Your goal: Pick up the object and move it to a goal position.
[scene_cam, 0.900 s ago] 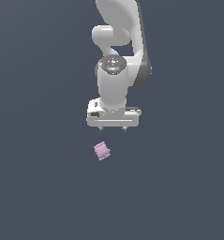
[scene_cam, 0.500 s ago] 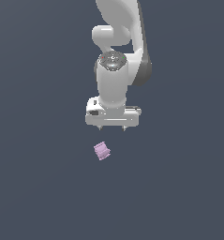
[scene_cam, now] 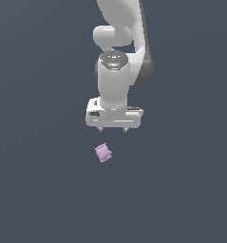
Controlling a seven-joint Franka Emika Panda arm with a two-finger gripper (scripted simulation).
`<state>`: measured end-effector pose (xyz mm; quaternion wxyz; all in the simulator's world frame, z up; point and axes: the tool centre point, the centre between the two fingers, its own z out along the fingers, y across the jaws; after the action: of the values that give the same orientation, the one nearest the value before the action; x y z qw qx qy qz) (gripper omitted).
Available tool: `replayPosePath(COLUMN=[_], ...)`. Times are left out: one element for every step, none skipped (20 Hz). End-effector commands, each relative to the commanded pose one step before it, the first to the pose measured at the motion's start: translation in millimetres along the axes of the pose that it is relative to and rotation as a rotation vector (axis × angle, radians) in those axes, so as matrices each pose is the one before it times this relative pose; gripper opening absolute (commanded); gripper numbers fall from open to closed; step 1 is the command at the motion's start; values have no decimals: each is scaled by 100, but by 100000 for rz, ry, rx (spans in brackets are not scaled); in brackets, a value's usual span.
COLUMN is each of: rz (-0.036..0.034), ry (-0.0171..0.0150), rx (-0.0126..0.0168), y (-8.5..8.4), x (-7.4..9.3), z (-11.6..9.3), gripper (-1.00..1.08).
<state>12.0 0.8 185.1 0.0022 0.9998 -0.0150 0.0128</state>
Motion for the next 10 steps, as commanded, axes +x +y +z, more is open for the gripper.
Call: replayPosePath(rz=[-1695, -982, -1109, -1235, -1358, -1482, -1605, -1731, -1856, -1978], ry=[-110, -42, -54, -64, -71, -74, -79, -85, -92, -98], rx=[-82, -40, -38, -36, -36, -37, -36, -33, -27, -21], y=[153, 80, 89, 98, 109, 121, 134, 145, 157, 171], x=[120, 71, 76, 81, 87, 93, 99, 103, 105, 107], z=[269, 143, 166, 189, 208, 226, 244, 265, 286, 307], gripper=[100, 100, 100, 100, 100, 100, 100, 100, 100, 100])
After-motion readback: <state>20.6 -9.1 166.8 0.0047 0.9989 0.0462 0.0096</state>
